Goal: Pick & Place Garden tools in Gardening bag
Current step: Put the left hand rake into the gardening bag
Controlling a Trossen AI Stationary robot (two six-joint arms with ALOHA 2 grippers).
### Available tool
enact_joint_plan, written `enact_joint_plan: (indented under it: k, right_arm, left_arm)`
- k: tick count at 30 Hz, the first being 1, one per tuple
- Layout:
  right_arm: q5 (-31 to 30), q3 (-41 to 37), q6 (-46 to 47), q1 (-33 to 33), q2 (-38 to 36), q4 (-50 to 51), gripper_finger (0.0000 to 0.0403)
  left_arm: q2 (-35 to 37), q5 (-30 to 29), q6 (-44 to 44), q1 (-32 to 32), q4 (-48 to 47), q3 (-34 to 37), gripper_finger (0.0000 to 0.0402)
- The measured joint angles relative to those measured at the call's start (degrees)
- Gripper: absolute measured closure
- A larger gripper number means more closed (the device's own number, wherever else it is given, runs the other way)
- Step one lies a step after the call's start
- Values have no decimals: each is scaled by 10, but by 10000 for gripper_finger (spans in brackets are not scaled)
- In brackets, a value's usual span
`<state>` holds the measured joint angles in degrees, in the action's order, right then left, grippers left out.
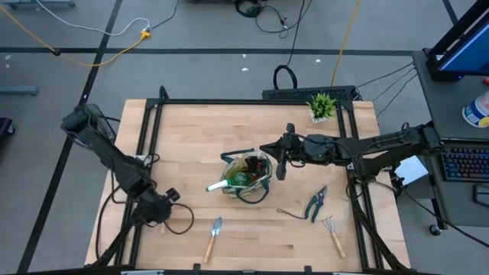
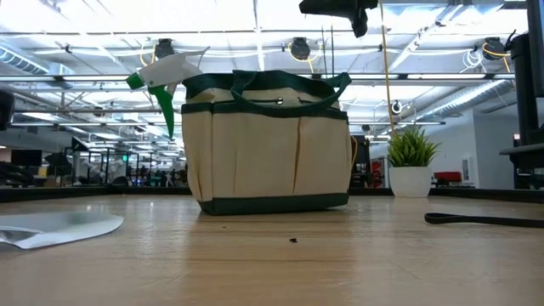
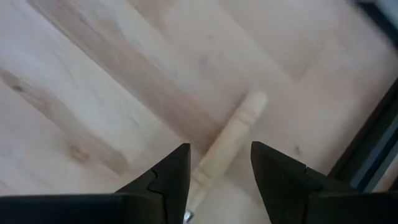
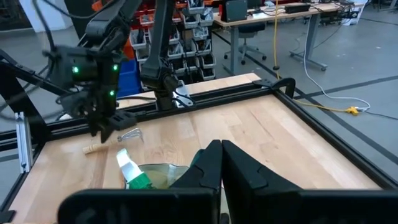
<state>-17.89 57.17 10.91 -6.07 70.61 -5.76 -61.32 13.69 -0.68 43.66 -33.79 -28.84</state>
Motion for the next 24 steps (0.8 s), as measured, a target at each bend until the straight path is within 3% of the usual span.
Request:
enact_joint_plan:
  k: [13,24]
  right_arm:
    - [0,0,4,0,0,0,403]
    - [1,0,4,0,0,0,403]
  left_arm:
    - [-102,13,-118,-6,-22,-25,227]
    - [-151,13,-146,-6,76,-25,227]
